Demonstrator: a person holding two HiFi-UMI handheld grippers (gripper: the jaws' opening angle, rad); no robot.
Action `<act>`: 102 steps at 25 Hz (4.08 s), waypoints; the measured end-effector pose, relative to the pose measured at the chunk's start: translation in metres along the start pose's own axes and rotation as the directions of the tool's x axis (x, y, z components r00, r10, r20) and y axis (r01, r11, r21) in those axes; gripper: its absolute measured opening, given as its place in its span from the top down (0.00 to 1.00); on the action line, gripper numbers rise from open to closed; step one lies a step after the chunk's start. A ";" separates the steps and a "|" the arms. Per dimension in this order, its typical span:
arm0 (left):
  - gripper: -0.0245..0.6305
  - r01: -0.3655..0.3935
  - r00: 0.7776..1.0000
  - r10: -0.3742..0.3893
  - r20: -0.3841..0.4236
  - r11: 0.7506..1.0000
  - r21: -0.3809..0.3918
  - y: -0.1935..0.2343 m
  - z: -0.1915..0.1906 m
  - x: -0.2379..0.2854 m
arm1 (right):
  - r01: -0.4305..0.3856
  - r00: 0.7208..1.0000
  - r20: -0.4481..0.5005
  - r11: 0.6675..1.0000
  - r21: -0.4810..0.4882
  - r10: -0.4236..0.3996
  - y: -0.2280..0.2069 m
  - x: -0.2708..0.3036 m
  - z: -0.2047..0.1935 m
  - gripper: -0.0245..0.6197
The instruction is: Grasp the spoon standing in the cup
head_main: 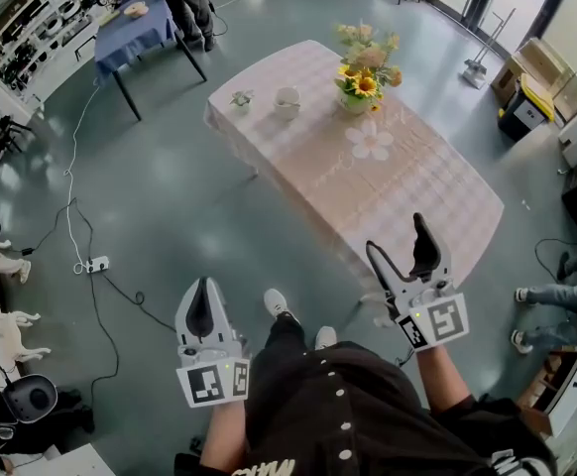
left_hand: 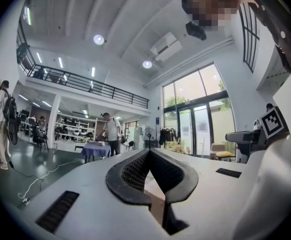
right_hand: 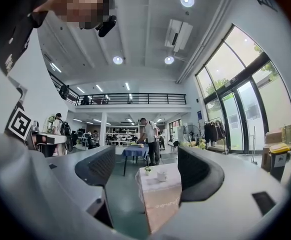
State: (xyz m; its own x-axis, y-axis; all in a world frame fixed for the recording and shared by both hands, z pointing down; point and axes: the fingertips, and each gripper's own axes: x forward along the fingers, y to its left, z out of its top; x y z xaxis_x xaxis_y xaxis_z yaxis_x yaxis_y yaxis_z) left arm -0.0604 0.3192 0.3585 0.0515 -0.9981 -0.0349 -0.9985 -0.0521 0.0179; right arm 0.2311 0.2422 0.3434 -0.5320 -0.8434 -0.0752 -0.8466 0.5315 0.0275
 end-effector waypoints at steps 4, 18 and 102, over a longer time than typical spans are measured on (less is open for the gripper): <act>0.94 -0.007 1.000 0.007 0.003 1.000 0.004 0.019 0.004 0.023 | -0.013 1.000 0.006 1.000 -0.003 0.013 0.004 0.034 0.003 0.39; 0.94 -0.030 1.000 0.030 0.003 1.000 0.001 0.076 0.006 0.092 | -0.038 0.999 -0.001 0.999 -0.005 0.038 0.010 0.131 -0.001 0.39; 0.94 -0.039 0.999 0.039 -0.038 0.999 0.015 0.258 -0.002 0.488 | -0.061 0.997 -0.038 0.998 0.017 0.061 -0.068 0.574 -0.043 0.38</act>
State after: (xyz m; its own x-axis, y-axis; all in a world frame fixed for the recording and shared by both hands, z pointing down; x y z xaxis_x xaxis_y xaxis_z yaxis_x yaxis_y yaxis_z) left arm -0.2924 -0.1813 0.3485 0.0130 -0.9999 0.0036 -0.9999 -0.0130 0.0046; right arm -0.0178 -0.2813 0.3415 -0.5830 -0.8117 -0.0358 -0.8124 0.5828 0.0155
